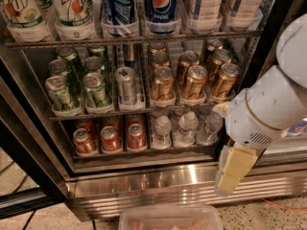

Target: Pick redbull can from middle shelf of fridge

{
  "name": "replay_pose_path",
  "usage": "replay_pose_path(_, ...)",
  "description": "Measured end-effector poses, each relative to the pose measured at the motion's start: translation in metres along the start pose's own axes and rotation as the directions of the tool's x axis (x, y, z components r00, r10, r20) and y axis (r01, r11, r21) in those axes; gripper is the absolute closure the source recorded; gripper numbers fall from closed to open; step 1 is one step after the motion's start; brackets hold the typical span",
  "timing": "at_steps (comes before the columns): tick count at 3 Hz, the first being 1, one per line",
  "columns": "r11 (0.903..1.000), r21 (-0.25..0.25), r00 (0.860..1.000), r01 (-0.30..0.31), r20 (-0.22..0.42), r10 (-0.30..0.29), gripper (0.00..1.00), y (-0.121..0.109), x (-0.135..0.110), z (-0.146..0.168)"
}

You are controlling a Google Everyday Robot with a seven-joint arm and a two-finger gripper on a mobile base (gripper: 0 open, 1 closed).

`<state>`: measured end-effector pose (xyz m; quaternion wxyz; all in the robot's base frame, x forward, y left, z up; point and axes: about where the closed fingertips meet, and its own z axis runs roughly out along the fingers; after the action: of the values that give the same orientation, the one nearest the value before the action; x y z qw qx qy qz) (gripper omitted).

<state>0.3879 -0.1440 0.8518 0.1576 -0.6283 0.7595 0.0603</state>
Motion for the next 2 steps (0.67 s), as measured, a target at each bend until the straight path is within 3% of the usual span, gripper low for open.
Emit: replay_pose_path(2, 0.9999, 0.01, 0.999, -0.009, 0.038, 0.009, 0.0, 0.001, -0.011, 0.013)
